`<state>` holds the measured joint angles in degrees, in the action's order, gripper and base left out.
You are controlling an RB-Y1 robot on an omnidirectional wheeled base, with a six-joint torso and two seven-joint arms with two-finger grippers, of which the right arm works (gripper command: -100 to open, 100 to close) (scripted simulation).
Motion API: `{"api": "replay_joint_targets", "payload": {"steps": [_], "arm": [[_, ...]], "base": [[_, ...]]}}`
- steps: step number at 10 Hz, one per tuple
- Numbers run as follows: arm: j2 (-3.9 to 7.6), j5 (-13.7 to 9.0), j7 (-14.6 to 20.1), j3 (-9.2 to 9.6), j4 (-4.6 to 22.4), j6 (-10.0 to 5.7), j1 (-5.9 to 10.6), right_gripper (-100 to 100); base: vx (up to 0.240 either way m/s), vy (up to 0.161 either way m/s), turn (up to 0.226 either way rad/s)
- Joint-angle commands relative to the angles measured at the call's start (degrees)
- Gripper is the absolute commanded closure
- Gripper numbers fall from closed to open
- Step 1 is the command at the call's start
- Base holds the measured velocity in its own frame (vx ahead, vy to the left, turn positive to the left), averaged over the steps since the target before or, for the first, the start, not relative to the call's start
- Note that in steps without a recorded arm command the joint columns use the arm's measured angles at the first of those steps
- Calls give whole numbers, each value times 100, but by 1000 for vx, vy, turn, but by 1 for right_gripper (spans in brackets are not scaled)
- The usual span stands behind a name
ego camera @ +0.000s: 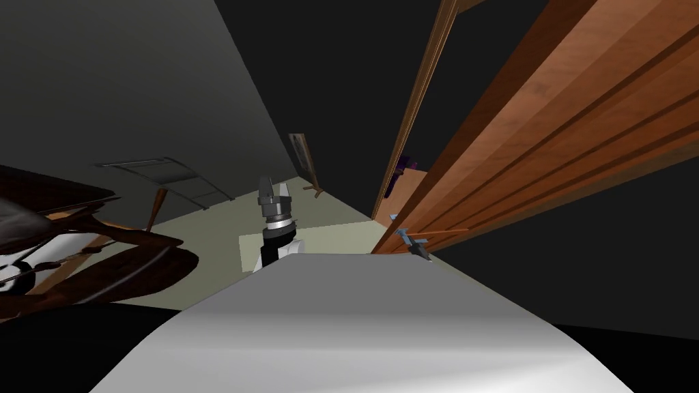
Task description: Pull the door open
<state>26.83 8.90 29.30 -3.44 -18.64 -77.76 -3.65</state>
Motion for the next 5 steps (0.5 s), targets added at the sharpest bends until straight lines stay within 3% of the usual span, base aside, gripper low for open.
{"api": "replay_joint_targets", "payload": {"steps": [1, 5], "arm": [[26, -4, 1, -7, 67, -79, -10, 100], [40, -5, 5, -7, 125, -192, -42, 100]], "base": [[-201, -82, 212], [-208, -72, 180]]}}
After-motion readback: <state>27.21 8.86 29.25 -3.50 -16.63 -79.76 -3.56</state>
